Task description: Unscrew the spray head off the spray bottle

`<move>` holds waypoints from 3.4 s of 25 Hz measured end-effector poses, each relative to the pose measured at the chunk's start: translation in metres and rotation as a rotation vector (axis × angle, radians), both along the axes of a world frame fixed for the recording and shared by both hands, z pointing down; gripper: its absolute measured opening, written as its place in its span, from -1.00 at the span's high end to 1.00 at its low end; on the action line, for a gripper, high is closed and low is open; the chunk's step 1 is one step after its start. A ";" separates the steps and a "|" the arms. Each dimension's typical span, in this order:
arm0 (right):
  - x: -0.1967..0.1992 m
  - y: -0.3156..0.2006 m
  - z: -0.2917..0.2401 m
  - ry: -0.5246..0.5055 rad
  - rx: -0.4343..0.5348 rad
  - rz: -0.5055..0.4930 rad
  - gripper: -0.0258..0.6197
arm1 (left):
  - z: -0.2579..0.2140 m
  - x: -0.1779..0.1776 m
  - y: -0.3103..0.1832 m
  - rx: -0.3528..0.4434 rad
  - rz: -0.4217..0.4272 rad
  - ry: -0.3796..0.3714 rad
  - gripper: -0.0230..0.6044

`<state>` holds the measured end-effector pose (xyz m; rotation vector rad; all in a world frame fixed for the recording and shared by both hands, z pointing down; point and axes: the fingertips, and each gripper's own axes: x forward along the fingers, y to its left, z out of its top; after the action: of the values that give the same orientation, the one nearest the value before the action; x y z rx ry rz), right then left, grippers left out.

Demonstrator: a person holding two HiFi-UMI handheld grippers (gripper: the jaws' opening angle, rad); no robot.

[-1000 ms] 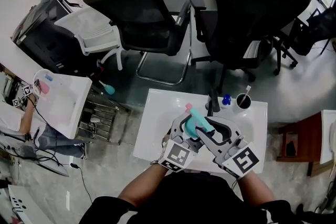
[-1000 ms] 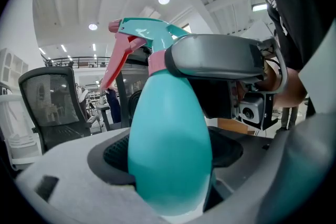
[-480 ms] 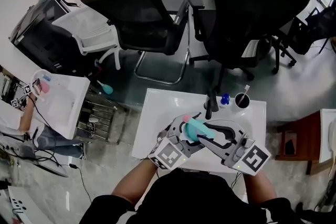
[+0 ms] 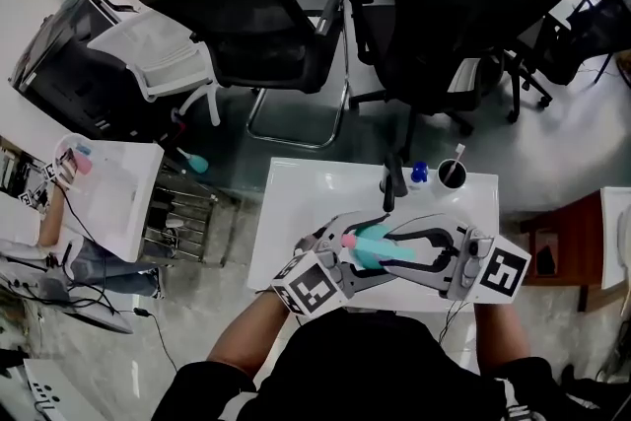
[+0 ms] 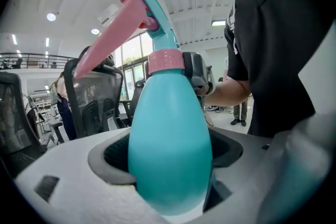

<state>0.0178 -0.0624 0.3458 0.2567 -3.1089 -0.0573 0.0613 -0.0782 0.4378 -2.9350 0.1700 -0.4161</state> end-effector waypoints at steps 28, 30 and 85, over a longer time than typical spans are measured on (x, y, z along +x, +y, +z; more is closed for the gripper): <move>-0.006 -0.052 0.004 -0.115 -0.045 0.526 0.38 | 0.029 -0.037 -0.077 0.012 -0.548 -0.082 -0.37; -0.008 -0.056 0.006 -0.116 -0.039 0.572 0.44 | 0.028 -0.034 -0.081 0.022 -0.575 -0.082 -0.37; -0.001 0.006 -0.010 -0.024 0.070 -0.091 0.49 | -0.010 0.003 0.013 -0.078 0.138 -0.016 -0.37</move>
<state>0.0166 -0.0567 0.3354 0.1183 -3.1445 -0.1659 0.0641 -0.0648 0.4274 -2.9945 -0.0518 -0.4341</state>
